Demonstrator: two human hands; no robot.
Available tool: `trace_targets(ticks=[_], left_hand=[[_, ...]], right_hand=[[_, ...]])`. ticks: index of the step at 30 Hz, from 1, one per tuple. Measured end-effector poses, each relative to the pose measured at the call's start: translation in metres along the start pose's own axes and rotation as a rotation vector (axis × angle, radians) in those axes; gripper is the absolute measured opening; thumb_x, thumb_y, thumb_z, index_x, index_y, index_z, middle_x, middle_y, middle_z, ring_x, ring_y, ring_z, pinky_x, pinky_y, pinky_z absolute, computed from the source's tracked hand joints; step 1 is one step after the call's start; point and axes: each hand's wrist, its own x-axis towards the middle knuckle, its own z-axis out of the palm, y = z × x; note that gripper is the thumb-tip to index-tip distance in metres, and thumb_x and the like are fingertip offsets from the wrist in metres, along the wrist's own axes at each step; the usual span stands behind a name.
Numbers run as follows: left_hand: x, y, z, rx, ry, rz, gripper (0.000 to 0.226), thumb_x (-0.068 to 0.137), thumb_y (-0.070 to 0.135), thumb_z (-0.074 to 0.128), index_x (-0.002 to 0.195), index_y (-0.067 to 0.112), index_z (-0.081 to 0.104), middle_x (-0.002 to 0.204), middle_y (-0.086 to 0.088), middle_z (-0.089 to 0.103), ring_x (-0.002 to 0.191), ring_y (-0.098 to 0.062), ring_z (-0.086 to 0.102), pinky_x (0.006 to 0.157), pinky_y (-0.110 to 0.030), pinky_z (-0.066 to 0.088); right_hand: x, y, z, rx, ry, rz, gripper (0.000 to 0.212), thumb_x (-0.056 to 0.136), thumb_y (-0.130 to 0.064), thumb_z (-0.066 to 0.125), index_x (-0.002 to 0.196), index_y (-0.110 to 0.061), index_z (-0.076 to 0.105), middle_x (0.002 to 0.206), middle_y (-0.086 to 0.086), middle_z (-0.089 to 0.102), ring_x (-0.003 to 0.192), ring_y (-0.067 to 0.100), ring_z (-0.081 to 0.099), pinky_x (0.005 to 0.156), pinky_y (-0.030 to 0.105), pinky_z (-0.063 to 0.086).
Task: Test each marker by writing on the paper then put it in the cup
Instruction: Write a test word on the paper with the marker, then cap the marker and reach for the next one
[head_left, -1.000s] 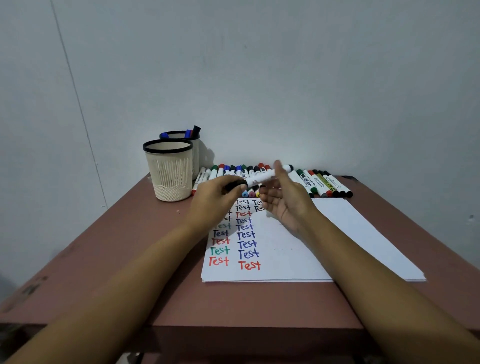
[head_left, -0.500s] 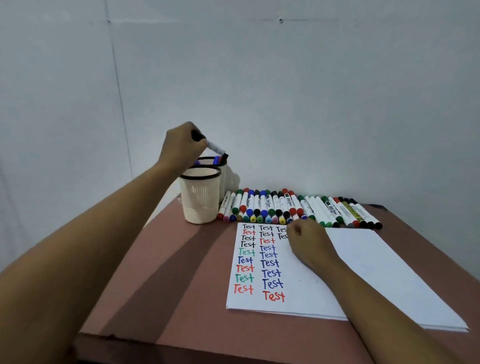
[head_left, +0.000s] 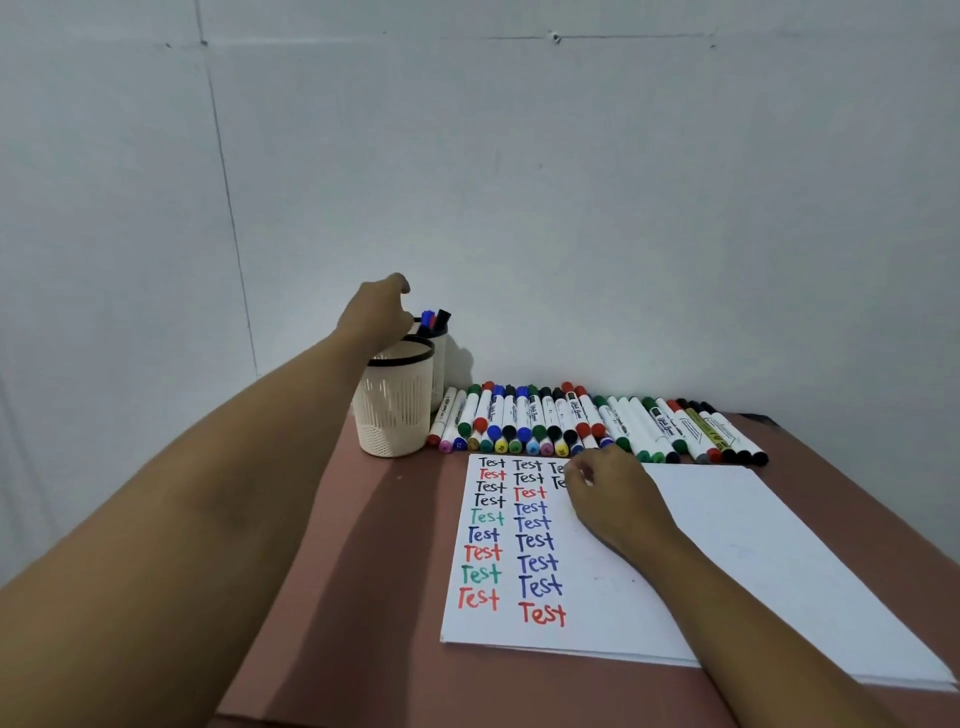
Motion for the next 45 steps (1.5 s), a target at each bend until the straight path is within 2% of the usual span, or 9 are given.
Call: trace_targets(ticks=[12, 15, 20, 26, 30, 35, 40, 43, 45], left_hand=[[-0.103, 0.053, 0.017, -0.109, 0.074, 0.446, 0.022, 0.094, 0.018, 0.049, 0.108, 0.008, 0.064, 0.095, -0.004, 0.066, 0.080, -0.015, 0.061, 0.076, -0.030, 0.053], [-0.131, 0.042, 0.044, 0.006, -0.149, 0.402, 0.026, 0.096, 0.024, 0.046, 0.107, 0.009, 0.064, 0.101, -0.007, 0.065, 0.081, -0.014, 0.056, 0.073, -0.025, 0.047], [-0.148, 0.020, 0.066, 0.083, -0.387, 0.275, 0.037, 0.099, 0.024, 0.038, 0.132, 0.013, 0.051, 0.134, -0.009, 0.047, 0.118, -0.020, 0.047, 0.097, -0.027, 0.036], [-0.146, 0.015, 0.074, 0.068, -0.383, 0.235, 0.040, 0.100, 0.028, 0.036, 0.136, 0.015, 0.048, 0.137, -0.008, 0.046, 0.122, -0.019, 0.044, 0.101, -0.029, 0.035], [-0.145, 0.013, 0.078, 0.052, -0.367, 0.239, 0.039, 0.100, 0.027, 0.036, 0.135, 0.016, 0.049, 0.135, -0.008, 0.048, 0.121, -0.018, 0.045, 0.098, -0.028, 0.035], [-0.144, 0.010, 0.080, 0.046, -0.365, 0.241, 0.039, 0.099, 0.028, 0.037, 0.134, 0.017, 0.049, 0.135, -0.008, 0.047, 0.122, -0.019, 0.044, 0.101, -0.030, 0.035], [-0.143, 0.010, 0.081, 0.062, -0.376, 0.237, 0.039, 0.099, 0.030, 0.035, 0.134, 0.018, 0.048, 0.136, -0.007, 0.046, 0.122, -0.020, 0.045, 0.103, -0.032, 0.036], [-0.143, 0.010, 0.080, 0.063, -0.378, 0.235, 0.039, 0.099, 0.030, 0.036, 0.135, 0.018, 0.048, 0.136, -0.007, 0.046, 0.122, -0.020, 0.045, 0.103, -0.033, 0.037], [-0.142, 0.010, 0.080, 0.057, -0.377, 0.235, 0.039, 0.099, 0.030, 0.037, 0.134, 0.018, 0.048, 0.136, -0.007, 0.047, 0.122, -0.020, 0.045, 0.102, -0.032, 0.038]], right_hand=[[-0.001, 0.000, 0.000, -0.031, -0.005, -0.032, 0.029, 0.097, -0.025, 0.044, 0.106, -0.010, 0.067, 0.104, 0.008, 0.058, 0.086, 0.018, 0.052, 0.071, 0.028, 0.042], [-0.004, -0.001, 0.000, -0.073, -0.004, -0.060, 0.029, 0.097, -0.023, 0.043, 0.103, -0.007, 0.067, 0.103, 0.009, 0.059, 0.092, 0.022, 0.054, 0.072, 0.029, 0.043], [-0.002, -0.005, -0.006, -0.072, -0.051, -0.066, 0.030, 0.097, -0.021, 0.042, 0.099, -0.004, 0.067, 0.098, 0.010, 0.062, 0.086, 0.022, 0.057, 0.073, 0.031, 0.048], [0.027, 0.000, -0.022, -0.048, -0.033, 0.065, 0.026, 0.093, -0.012, 0.043, 0.079, -0.003, 0.062, 0.080, 0.009, 0.062, 0.073, 0.025, 0.058, 0.059, 0.030, 0.043], [0.058, 0.008, -0.024, -0.083, -0.003, 0.186, 0.028, 0.091, -0.008, 0.044, 0.062, -0.007, 0.042, 0.074, 0.006, 0.047, 0.076, 0.027, 0.048, 0.056, 0.028, 0.029], [0.073, 0.012, -0.009, -0.171, -0.016, 0.270, 0.022, 0.095, -0.018, 0.041, 0.098, -0.004, 0.059, 0.110, 0.015, 0.058, 0.104, 0.034, 0.054, 0.073, 0.033, 0.039], [0.081, 0.008, -0.002, -0.239, -0.006, 0.315, 0.014, 0.092, -0.013, 0.047, 0.096, -0.008, 0.059, 0.113, 0.014, 0.058, 0.111, 0.033, 0.053, 0.088, 0.038, 0.044], [0.082, 0.009, 0.000, -0.185, 0.047, 0.325, 0.015, 0.091, -0.009, 0.044, 0.077, -0.008, 0.050, 0.097, 0.014, 0.059, 0.105, 0.033, 0.057, 0.073, 0.033, 0.041], [0.081, 0.007, -0.002, -0.091, 0.114, 0.348, 0.013, 0.094, -0.010, 0.043, 0.096, -0.003, 0.054, 0.099, 0.016, 0.061, 0.098, 0.032, 0.059, 0.066, 0.031, 0.037]])
